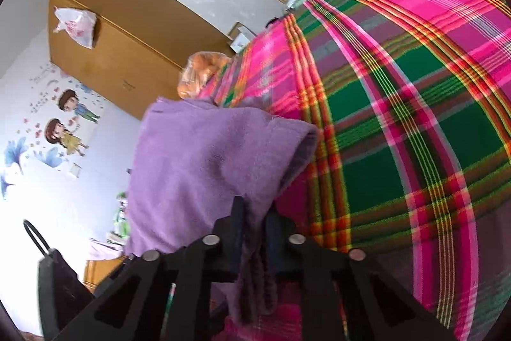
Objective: Fold clothes
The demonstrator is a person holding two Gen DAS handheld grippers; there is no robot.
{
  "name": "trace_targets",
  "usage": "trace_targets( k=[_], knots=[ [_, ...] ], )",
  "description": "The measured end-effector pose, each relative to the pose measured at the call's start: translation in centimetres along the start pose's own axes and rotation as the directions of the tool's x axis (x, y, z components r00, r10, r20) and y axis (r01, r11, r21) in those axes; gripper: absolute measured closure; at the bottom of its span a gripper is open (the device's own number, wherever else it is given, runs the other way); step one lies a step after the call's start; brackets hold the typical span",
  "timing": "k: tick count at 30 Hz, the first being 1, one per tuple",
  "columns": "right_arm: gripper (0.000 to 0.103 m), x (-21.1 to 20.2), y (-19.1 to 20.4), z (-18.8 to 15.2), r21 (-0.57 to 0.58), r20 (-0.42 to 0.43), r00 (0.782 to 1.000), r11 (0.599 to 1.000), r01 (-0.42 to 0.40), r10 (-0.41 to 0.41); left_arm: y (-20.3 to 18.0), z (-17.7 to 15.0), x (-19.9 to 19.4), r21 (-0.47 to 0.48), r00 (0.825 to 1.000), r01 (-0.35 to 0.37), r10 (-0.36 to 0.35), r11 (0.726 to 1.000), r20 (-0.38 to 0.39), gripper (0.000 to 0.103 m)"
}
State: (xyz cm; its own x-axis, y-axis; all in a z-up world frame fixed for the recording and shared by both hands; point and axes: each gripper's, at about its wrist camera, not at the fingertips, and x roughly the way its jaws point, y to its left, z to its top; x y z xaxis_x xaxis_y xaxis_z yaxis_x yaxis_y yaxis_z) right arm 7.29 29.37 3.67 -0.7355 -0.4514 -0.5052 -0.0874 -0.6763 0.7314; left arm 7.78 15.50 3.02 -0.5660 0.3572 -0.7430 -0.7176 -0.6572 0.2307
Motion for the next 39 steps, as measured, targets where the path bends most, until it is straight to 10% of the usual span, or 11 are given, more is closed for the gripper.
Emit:
trace_targets(
  k=[21,33,39],
  knots=[
    [0.097,1.5,12.2,1.3,-0.174,-0.033,0.980,0.964,-0.199,0.197,4.6,-0.5,-6.6,-0.141,0.977,0.030,0.001,0.990,0.215,0.035],
    [0.097,3.4,14.3,0.6,-0.159,-0.079,0.971,0.959,-0.236,0.226,10.2,-0.9,-4.7,-0.385,0.980,0.022,0.056,0.923,0.190,0.036],
    [0.097,4.4,14.7,-0.1,-0.168,-0.103,0.974,0.962,-0.216,0.200,11.7,-2.4,-4.6,-0.466,0.984,0.094,-0.010,0.880,0.179,0.081]
  ],
)
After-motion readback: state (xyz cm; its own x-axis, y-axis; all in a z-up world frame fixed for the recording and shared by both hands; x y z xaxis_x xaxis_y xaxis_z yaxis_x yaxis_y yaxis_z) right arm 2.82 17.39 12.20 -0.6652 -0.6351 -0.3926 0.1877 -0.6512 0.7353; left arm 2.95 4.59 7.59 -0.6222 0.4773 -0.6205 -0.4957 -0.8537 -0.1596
